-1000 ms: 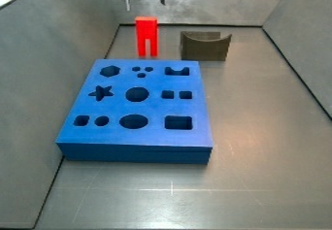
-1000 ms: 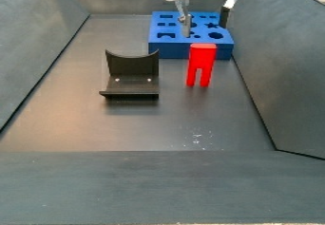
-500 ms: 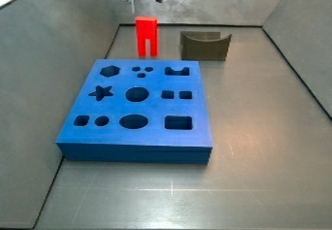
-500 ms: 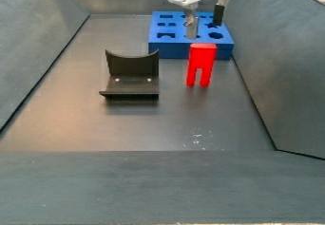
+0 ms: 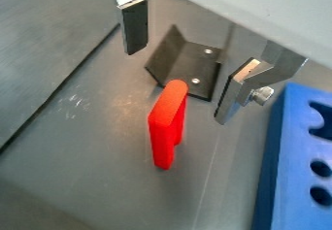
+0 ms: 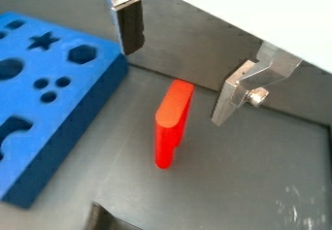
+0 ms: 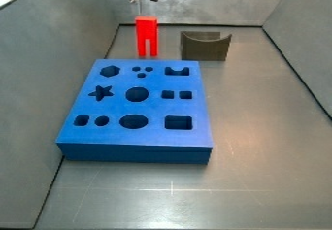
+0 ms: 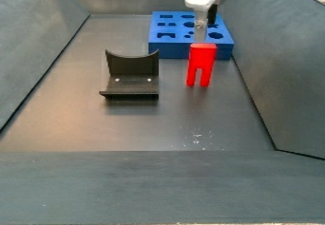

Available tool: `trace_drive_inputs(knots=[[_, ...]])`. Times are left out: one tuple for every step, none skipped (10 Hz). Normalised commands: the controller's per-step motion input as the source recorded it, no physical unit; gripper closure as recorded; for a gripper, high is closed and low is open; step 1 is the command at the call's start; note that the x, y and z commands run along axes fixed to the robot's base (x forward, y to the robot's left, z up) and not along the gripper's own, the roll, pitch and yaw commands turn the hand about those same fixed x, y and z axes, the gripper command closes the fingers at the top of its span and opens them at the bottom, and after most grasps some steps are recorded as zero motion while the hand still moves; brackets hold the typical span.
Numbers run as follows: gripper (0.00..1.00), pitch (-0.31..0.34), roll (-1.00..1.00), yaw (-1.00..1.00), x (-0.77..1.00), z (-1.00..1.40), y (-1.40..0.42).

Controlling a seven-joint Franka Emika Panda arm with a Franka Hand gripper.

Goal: Pick up the square-circle object. Move up. Place the square-circle object on the fixture. Regrasp the square-circle object. Rotate the square-circle object. Move to above the board. Insert the square-circle object.
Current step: Rotate the square-circle object.

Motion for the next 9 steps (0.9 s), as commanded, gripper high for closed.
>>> trace_drive_inputs(knots=[[0.00,0.005,-0.01,1.00,0.01,-0.02,0.00],[0.00,0.006,-0.01,1.00,0.01,-0.02,0.00],[0.00,0.006,-0.01,1.00,0.01,-0.02,0.00],[0.00,0.006,-0.01,1.00,0.01,-0.02,0.00],[0.00,0.006,-0.01,1.00,0.01,-0.02,0.00],[0.00,0.007,-0.01,1.00,0.01,-0.02,0.00],[0.00,0.007,-0.01,1.00,0.01,-0.02,0.00],[0.00,0.007,-0.01,1.00,0.01,-0.02,0.00],[0.00,0.008,-0.01,1.00,0.01,-0.02,0.00]])
